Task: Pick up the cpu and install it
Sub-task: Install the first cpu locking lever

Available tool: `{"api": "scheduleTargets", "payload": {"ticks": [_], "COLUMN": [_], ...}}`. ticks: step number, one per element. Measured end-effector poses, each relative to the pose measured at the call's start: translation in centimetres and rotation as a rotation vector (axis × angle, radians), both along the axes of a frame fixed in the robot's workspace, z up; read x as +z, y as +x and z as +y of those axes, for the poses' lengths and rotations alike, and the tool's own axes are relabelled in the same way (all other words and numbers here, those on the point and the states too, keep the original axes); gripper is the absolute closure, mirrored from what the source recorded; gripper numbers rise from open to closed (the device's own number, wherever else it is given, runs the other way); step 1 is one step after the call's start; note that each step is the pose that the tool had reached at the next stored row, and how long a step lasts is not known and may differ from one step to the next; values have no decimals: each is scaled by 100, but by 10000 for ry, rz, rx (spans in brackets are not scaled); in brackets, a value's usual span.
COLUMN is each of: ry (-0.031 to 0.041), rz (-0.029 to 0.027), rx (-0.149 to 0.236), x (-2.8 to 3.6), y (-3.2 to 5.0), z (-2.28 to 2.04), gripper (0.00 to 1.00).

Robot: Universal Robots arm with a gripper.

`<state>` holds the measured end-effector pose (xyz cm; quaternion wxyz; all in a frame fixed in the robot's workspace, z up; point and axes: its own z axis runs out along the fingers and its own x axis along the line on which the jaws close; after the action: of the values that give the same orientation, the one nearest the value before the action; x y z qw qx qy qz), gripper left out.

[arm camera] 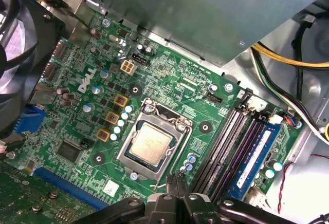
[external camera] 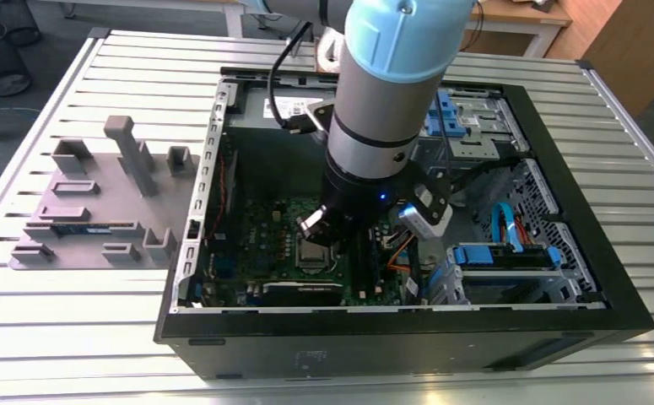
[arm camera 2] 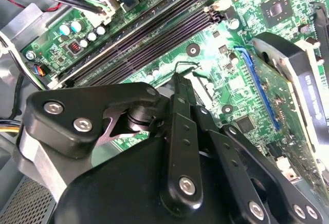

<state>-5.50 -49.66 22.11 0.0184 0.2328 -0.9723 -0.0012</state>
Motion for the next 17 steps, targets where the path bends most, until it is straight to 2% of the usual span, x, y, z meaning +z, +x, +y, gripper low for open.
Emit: {"api": "scheduleTargets", "payload": {"ticks": [3,8,11,15,17], "ry": [-2,7,21,21,25], "rz": [-1,-34,-62,-96,-103], "rx": [1,-4,-13,-21,-23], "x": [-1,-3,13,96,103], "y": [-41,-181,-205,-211,-212], "z": [0,3,4,4,4], "gripper": [89,89,89,89,89]}}
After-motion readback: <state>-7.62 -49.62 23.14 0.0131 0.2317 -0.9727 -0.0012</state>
